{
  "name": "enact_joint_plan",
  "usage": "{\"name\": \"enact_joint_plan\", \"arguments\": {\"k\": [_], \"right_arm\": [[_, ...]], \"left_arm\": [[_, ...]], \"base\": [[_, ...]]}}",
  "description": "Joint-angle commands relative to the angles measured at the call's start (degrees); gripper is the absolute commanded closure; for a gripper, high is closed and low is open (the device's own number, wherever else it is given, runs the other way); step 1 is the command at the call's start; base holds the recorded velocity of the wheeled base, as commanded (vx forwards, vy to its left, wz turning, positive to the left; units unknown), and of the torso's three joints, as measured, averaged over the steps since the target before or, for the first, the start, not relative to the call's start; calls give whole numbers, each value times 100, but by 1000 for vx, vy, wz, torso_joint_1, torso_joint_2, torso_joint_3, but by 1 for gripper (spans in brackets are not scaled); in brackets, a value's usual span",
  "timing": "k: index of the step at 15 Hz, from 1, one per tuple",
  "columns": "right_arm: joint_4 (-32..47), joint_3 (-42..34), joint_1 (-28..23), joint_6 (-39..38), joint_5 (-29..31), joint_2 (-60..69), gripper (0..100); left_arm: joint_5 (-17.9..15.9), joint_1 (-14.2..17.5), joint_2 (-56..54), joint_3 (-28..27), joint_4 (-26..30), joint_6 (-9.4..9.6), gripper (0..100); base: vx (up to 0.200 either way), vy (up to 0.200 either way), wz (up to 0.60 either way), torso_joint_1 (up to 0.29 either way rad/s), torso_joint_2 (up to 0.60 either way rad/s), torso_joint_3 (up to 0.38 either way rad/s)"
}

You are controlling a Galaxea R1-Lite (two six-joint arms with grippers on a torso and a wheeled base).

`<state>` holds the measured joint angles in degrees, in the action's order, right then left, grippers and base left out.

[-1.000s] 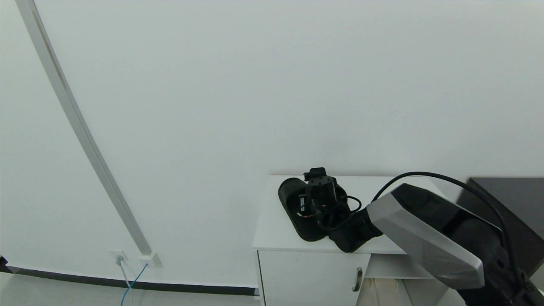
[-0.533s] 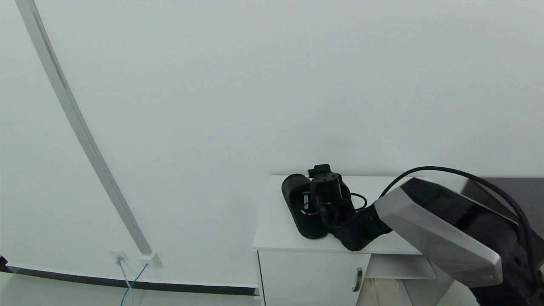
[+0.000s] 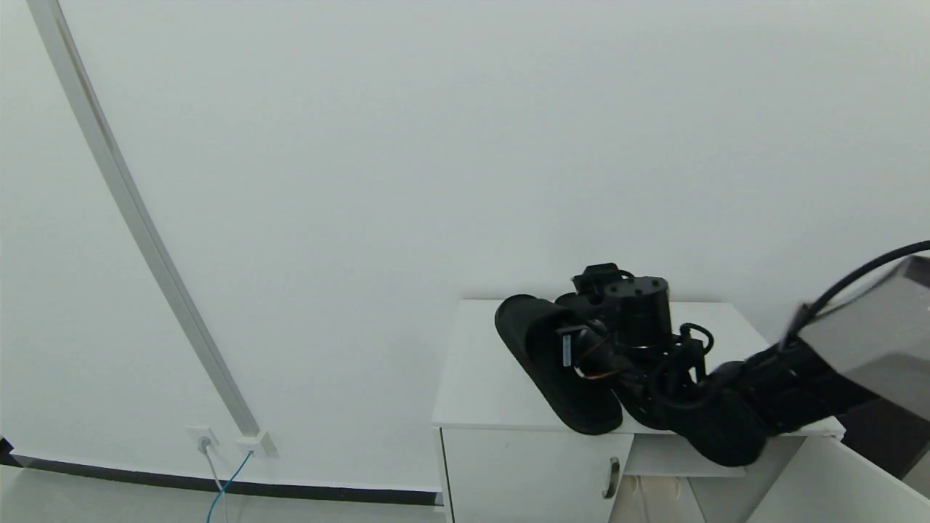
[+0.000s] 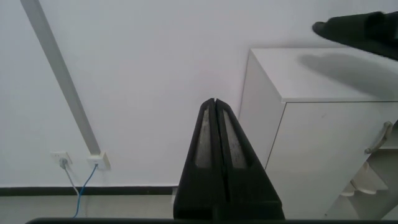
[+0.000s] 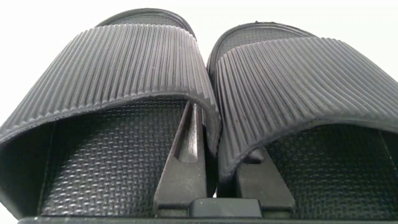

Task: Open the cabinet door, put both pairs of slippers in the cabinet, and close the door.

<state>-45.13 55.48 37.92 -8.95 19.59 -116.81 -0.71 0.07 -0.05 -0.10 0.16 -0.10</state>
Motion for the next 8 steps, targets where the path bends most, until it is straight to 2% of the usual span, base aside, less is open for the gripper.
{"name": "enact_joint_plan", "arguments": {"k": [1,3,5,8], "right_arm": [[-84,-1672,277,7,-878,1855,100],[-75,-2164,409,42,-1432,2417,100],[-101,-2428,391,675,-1616,2532,100],[-717,-2823,382,1071,-1906,2461,100]], "left_arm": [[0,1,5,1,2,1,100],[-8,1,5,1,2,1,100],[-8,1,5,1,2,1,100],[-8,1,5,1,2,1,100]], "base": [[0,0,0,0,0,0],[0,0,0,0,0,0],[0,0,0,0,0,0],[0,0,0,0,0,0]]}}
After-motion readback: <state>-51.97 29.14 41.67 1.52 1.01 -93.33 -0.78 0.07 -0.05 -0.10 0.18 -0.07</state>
